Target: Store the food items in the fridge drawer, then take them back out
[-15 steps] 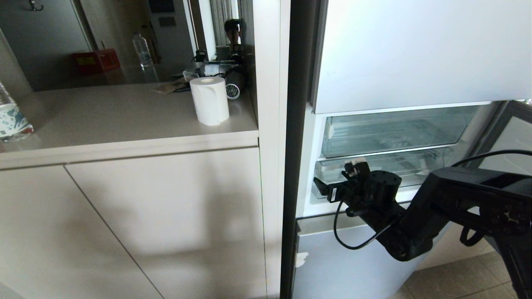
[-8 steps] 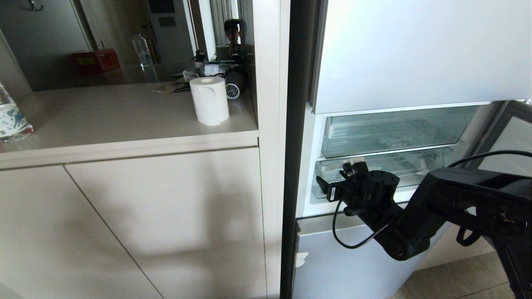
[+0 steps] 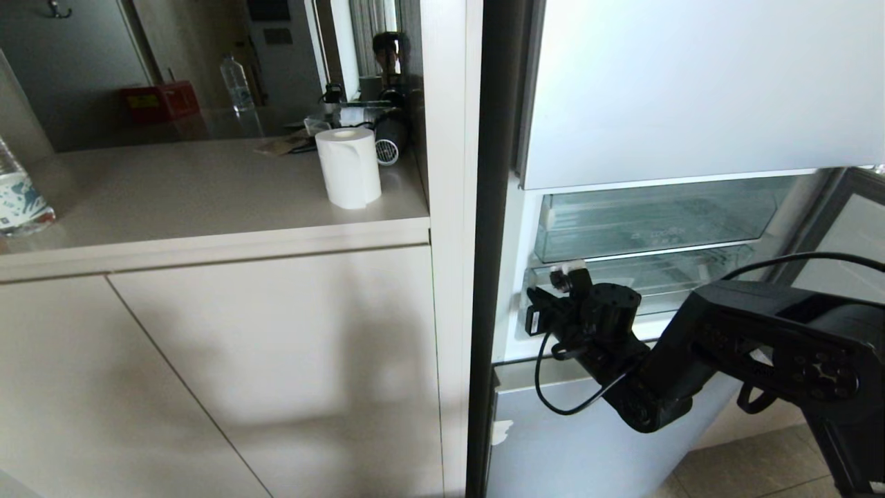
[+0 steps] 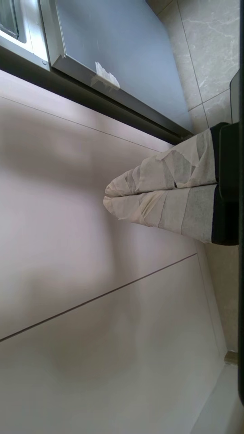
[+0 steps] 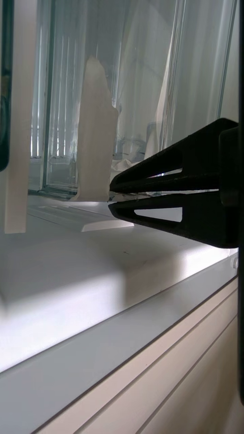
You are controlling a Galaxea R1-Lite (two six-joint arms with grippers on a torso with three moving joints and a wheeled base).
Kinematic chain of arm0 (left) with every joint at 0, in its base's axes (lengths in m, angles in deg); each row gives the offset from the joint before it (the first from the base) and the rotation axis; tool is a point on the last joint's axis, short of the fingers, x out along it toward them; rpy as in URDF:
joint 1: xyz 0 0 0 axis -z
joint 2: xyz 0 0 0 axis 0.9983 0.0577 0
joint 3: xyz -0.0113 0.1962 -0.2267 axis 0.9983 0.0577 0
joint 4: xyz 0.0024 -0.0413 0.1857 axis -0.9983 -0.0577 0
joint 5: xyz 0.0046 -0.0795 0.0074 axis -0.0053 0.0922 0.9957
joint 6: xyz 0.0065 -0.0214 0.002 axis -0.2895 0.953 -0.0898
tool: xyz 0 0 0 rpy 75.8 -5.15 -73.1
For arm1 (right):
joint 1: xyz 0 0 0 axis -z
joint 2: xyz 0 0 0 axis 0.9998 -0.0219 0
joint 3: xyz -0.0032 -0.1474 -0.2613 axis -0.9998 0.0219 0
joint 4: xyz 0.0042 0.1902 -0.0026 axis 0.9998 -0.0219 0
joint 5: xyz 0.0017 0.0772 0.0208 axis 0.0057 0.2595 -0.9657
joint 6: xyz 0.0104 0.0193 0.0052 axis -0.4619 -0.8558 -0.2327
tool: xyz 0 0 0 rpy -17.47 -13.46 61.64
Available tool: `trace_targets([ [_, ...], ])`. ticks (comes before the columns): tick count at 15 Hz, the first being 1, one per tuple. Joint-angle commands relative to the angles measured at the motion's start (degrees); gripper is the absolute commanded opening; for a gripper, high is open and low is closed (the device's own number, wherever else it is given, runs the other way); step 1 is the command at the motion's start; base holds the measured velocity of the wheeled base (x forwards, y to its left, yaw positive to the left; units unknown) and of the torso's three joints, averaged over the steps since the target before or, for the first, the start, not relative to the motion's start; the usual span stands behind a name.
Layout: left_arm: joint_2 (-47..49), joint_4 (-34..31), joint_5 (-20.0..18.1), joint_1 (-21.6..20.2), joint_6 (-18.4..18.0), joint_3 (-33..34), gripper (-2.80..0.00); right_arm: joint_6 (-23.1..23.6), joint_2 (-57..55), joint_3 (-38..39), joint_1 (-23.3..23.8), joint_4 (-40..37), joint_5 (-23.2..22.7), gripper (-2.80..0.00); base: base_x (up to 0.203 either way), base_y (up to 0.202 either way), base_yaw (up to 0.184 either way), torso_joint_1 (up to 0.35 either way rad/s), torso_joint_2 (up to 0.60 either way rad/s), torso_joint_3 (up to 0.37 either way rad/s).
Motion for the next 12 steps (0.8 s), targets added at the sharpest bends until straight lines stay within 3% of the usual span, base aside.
trace_targets([
  [1,0.1,-0.1,0.0,0.0,0.0,0.0,-2.80,0.0,-0.1,0.0,-0.3,0.5,-0.1,-2.80,0.000,0.000,0.000,0.000,0.00,0.000],
  [6,0.1,-0.1,0.0,0.0,0.0,0.0,-2.80,-0.2,2.7,5.4,-0.4,0.8,-0.1,-2.80,0.000,0.000,0.000,0.000,0.00,0.000],
  [12,0.1,-0.1,0.0,0.0,0.0,0.0,-2.80,-0.2,10.8,21.3,-3.4,6.3,0.1,-2.80,0.000,0.000,0.000,0.000,0.00,0.000],
])
